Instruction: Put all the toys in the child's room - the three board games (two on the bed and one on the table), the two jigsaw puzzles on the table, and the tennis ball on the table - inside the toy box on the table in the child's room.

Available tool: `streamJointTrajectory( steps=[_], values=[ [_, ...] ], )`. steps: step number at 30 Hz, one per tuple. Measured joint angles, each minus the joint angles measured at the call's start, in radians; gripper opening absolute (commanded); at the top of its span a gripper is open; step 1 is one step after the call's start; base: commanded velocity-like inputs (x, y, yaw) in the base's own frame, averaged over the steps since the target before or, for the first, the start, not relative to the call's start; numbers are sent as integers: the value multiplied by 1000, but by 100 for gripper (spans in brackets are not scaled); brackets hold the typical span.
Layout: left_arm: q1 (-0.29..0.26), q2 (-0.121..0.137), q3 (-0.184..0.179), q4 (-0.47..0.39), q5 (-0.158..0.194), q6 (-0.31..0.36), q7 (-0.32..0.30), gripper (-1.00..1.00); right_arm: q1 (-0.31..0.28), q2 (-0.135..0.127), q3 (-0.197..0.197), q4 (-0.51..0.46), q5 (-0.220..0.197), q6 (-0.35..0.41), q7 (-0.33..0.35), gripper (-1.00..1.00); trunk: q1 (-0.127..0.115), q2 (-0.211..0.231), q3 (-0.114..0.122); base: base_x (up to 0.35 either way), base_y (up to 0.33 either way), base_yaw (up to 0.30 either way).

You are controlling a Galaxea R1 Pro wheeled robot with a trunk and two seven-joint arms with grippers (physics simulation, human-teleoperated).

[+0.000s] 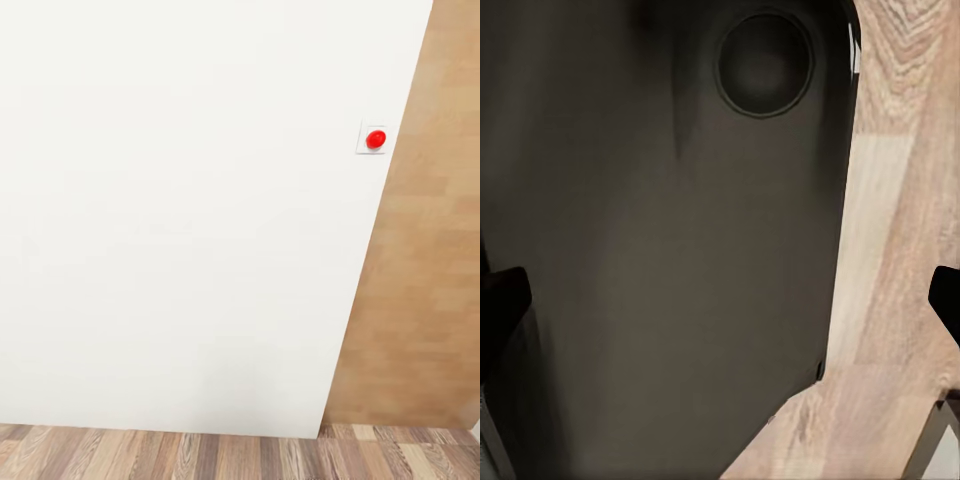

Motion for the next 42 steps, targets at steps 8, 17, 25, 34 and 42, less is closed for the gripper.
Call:
streamJointTrajectory(
  steps=[8, 17, 25, 34, 42],
  values=[
    [0, 1, 0, 0, 0, -1, 0, 100, 0, 0, -1, 0, -2, 1, 0, 100, 0, 0, 0, 0, 0, -265],
    [0, 1, -2, 0, 0, -1, 0, 100, 0, 1, -2, 0, -3, -1, 0, 100, 0, 0, 0, 0, 0, -275],
    [0, 0, 5, 0, 4, 3, 0, 100, 0, 1, -4, 0, -5, -1, 0, 100, 0, 0, 0, 0, 0, -275],
    [0, -5, 4, 0, 2, 0, 0, 100, 0, 0, -6, 0, -8, -16, 0, 100, 0, 0, 0, 0, 0, -275],
    [0, -6, 4, 0, 1, 0, 0, 100, 1, 1, -6, 0, -9, -60, -1, 100, 0, 0, 0, 0, 0, -275]
  ],
)
